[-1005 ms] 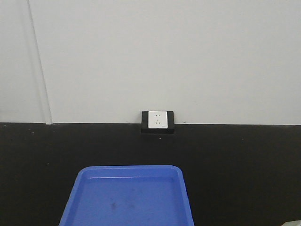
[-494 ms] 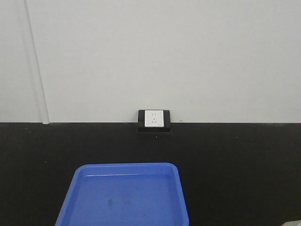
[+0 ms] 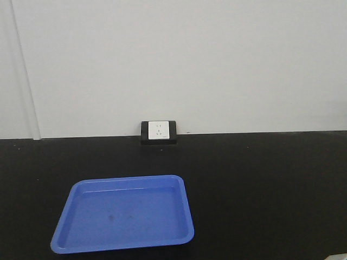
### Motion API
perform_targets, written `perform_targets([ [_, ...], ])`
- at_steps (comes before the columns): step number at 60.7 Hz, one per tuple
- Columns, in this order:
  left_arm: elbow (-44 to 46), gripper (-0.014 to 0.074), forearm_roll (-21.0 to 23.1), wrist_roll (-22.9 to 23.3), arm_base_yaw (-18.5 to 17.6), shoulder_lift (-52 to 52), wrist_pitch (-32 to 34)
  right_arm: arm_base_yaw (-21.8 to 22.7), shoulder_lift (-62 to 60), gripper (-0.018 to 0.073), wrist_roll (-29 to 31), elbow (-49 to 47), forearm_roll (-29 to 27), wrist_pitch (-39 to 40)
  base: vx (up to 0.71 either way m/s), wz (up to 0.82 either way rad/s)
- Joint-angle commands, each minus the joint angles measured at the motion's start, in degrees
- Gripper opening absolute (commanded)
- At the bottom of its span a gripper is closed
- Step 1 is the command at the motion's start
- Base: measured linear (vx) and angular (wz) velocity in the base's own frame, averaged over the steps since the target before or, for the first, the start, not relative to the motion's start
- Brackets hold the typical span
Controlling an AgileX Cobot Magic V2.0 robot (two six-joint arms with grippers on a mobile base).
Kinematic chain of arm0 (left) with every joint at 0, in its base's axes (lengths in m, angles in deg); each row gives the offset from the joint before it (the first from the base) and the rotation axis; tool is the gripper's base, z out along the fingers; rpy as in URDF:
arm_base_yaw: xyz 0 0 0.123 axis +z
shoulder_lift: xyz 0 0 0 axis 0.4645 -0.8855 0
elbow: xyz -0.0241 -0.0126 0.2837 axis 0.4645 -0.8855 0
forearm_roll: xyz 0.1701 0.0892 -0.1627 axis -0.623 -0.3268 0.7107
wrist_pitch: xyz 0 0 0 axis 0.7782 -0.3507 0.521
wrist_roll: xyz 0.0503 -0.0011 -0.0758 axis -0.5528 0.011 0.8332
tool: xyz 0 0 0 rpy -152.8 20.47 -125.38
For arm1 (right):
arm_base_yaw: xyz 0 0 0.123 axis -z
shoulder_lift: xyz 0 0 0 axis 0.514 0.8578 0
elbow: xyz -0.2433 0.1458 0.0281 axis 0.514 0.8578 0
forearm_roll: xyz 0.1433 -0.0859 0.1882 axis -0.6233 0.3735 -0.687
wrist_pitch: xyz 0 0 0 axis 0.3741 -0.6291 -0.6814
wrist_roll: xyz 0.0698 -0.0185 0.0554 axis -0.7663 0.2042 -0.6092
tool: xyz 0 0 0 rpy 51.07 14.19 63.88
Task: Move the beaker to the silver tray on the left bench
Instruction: 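Drive the base to the bench with the silver tray, holding the beaker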
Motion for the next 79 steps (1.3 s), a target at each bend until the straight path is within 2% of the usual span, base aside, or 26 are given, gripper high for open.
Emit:
perform_targets([
  [1,-1.14,0.0001,0.16,0.1,-0.41,0.42,4.28,0.13,-0.61,-0.0014,0.38,-1.56,0.16,4.37,-0.15,-0.18],
  [34,-1.14,0.0001,0.16,0.1,-0.41,0.42,4.28,0.13,-0.61,-0.0014,0.38,-1.56,0.16,4.37,-0.21,-0.01],
  [79,-1.14,0.0001,0.16,0.1,-0.41,0.42,4.28,0.13,-0.61,-0.0014,0.38,-1.56,0.16,4.37,-0.3,0.32],
])
